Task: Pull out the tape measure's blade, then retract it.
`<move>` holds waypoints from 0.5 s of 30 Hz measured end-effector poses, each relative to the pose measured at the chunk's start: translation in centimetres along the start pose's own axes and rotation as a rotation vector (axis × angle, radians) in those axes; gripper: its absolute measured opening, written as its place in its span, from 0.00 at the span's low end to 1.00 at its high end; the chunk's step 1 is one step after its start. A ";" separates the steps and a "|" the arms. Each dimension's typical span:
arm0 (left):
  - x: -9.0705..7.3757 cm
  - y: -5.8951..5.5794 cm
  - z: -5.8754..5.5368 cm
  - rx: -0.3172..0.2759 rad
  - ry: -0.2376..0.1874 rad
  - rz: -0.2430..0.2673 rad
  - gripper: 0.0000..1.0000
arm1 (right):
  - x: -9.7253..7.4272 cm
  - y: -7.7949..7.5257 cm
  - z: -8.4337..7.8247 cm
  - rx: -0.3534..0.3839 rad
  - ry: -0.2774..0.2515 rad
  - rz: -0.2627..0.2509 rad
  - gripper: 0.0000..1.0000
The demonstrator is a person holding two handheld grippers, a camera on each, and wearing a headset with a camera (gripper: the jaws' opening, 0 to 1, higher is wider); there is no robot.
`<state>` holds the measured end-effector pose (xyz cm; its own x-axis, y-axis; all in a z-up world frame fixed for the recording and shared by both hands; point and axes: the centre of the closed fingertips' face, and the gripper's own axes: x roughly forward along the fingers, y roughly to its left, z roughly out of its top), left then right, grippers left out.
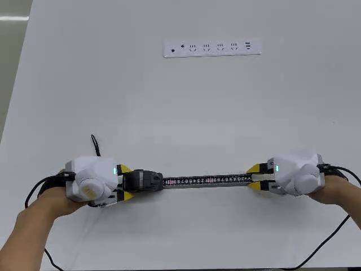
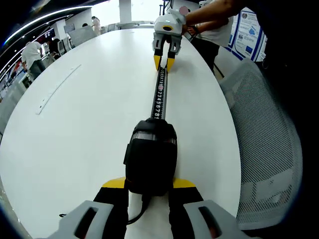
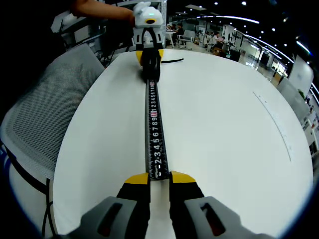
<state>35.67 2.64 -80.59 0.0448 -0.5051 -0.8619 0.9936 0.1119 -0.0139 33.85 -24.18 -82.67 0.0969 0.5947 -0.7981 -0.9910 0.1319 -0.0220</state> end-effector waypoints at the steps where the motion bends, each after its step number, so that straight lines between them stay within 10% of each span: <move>1: 0.0 0.0 0.0 0.002 0.002 -0.002 0.28 | 0.0 0.0 -0.1 0.001 0.001 0.001 0.12; 15: 0.3 0.0 0.0 -0.016 0.032 -0.028 0.29 | 0.1 0.0 0.1 -0.009 0.031 0.015 0.14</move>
<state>35.73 2.47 -80.83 0.0131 -0.4805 -0.8769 0.9927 0.1114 -0.0462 33.87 -24.09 -82.70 0.0798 0.5719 -0.8165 -0.9931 0.1161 -0.0157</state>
